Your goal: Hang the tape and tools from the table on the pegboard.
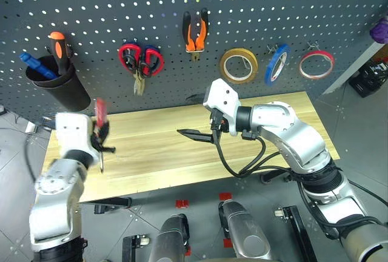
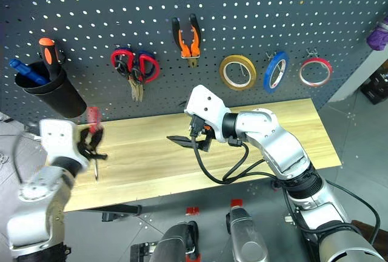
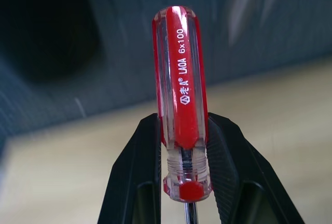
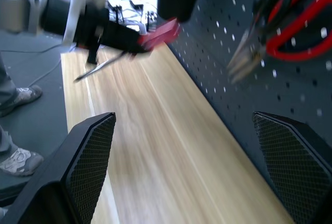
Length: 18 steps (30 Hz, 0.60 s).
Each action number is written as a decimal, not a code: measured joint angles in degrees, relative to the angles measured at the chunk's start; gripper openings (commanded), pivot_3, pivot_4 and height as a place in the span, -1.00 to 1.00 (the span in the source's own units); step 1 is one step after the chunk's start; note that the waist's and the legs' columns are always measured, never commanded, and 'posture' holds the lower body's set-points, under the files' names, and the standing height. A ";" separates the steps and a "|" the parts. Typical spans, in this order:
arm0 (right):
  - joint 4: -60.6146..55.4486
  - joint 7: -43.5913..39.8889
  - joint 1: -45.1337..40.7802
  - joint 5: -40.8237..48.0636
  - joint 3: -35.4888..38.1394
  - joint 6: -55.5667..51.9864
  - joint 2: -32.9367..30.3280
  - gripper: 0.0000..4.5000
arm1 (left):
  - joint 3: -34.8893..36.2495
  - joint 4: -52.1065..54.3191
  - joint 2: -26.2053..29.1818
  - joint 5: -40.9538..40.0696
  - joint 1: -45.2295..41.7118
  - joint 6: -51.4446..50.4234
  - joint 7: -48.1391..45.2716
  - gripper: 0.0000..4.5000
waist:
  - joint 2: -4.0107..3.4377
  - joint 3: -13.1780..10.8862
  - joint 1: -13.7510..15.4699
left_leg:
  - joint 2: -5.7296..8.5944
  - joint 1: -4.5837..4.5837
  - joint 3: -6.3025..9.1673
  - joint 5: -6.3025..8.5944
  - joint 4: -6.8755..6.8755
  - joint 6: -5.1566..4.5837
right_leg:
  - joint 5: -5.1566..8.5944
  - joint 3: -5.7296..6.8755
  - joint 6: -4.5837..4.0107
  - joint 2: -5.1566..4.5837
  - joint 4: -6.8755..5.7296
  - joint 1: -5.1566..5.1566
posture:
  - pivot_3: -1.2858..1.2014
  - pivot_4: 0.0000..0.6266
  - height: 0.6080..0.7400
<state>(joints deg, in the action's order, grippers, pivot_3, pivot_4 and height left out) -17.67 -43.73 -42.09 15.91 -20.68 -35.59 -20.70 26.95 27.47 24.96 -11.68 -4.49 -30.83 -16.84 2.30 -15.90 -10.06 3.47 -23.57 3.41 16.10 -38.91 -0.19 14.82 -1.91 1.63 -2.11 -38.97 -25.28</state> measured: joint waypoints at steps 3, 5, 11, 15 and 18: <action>0.24 -0.20 -0.13 0.61 0.58 1.55 1.97 1.00 | 4.05 2.44 4.68 -1.37 -8.70 2.66 1.38 -0.61 | 0.07 0.14 0.78 | -0.02 -0.03 0.06 -0.06 -0.01 0.10 | -0.04 0.09 -0.06 0.03 -0.02 -0.02 | -0.14 -0.40 1.00; 0.76 -0.37 -0.36 1.11 0.97 2.33 3.03 1.00 | 5.34 2.59 7.07 -1.83 -13.74 3.57 2.05 -0.61 | 0.06 0.35 0.89 | 0.00 -0.02 0.02 -0.06 -0.02 0.10 | -0.05 0.06 -0.06 0.03 -0.02 -0.01 | -0.14 -0.40 1.00; 4.45 0.59 -4.05 1.25 3.07 2.42 6.69 1.00 | 4.79 -9.12 12.05 -1.06 -26.60 10.31 3.53 -0.61 | 0.12 0.44 0.67 | -0.01 -0.01 0.03 -0.09 -0.04 0.13 | -0.08 0.11 -0.04 0.03 -0.07 -0.06 | -0.17 -0.38 1.00; 5.85 2.80 -7.63 1.07 3.22 -1.38 8.16 1.00 | 3.36 -21.45 13.23 1.67 -30.36 19.52 3.82 -0.61 | 0.11 0.44 0.24 | -0.01 -0.02 0.00 -0.11 -0.03 0.16 | -0.09 0.12 -0.06 0.03 -0.09 -0.14 | -0.18 -0.38 1.00; 5.10 3.48 -9.47 1.26 3.64 -4.12 8.84 1.00 | 1.90 -27.79 12.47 2.93 -30.66 24.33 4.35 -0.61 | 0.12 0.46 -0.31 | -0.01 -0.06 0.00 -0.11 -0.03 0.17 | -0.10 0.12 -0.08 0.02 -0.09 -0.20 | -0.19 -0.38 1.00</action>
<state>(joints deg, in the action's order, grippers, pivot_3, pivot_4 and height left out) -12.57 -40.25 -51.56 17.18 -17.05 -39.72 -11.86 28.85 -0.33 37.43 -8.75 -35.15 -6.50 -12.49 2.42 -15.44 -10.37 3.46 -23.63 3.42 15.98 -38.94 -0.02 14.72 -1.80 1.55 -2.09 -39.06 -25.48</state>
